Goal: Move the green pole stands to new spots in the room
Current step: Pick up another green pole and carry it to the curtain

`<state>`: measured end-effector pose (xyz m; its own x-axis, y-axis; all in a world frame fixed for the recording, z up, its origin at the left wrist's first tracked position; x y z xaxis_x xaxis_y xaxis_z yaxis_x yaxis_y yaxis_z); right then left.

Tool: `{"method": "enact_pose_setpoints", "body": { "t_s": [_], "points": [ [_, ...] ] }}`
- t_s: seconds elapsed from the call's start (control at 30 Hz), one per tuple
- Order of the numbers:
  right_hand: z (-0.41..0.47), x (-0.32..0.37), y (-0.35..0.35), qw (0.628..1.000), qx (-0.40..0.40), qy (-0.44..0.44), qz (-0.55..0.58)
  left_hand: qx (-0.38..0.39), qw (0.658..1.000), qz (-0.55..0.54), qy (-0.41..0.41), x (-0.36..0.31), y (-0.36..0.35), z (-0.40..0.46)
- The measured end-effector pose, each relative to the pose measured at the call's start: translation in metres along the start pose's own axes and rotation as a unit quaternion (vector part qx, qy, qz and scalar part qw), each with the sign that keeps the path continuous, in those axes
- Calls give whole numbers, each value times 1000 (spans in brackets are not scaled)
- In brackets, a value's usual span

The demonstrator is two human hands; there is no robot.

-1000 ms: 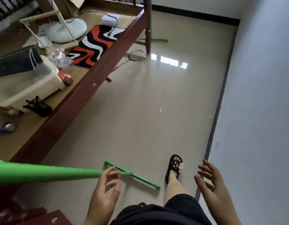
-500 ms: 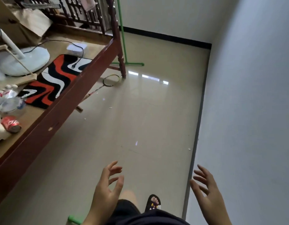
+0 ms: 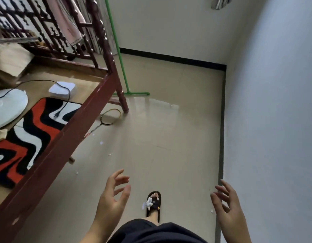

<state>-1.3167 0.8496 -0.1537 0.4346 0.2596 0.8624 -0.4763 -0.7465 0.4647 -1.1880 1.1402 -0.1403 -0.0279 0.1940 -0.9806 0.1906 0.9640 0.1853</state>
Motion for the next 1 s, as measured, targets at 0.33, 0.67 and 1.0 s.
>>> {"method": "enact_pose_setpoints", "body": {
  "t_s": [0.33, 0.67, 1.0],
  "points": [
    [205, 57, 16, 997, -73, -30, 13, 41, 999, -8, -2, -34, -78, 226],
    [470, 132, 67, 998, -31, 57, -13, -17, 999, -28, -25, -79, -213, 432],
    [695, 194, 26, 995, 49, 90, -7, -109, 991, -78, 11, -96, -259, 600]
  ]
}}
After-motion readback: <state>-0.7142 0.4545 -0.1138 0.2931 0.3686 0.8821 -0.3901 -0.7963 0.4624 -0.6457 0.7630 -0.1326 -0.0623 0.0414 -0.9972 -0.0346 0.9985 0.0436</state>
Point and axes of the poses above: each hand's wrist, its own z-axis towards the middle knuckle, its own y-axis out of the back of the hand, x = y × z, the point moved 7 cm from there along z, towards the middle knuckle, and after that the axes turned 9 degrees about -z, right-handed, at the moved point
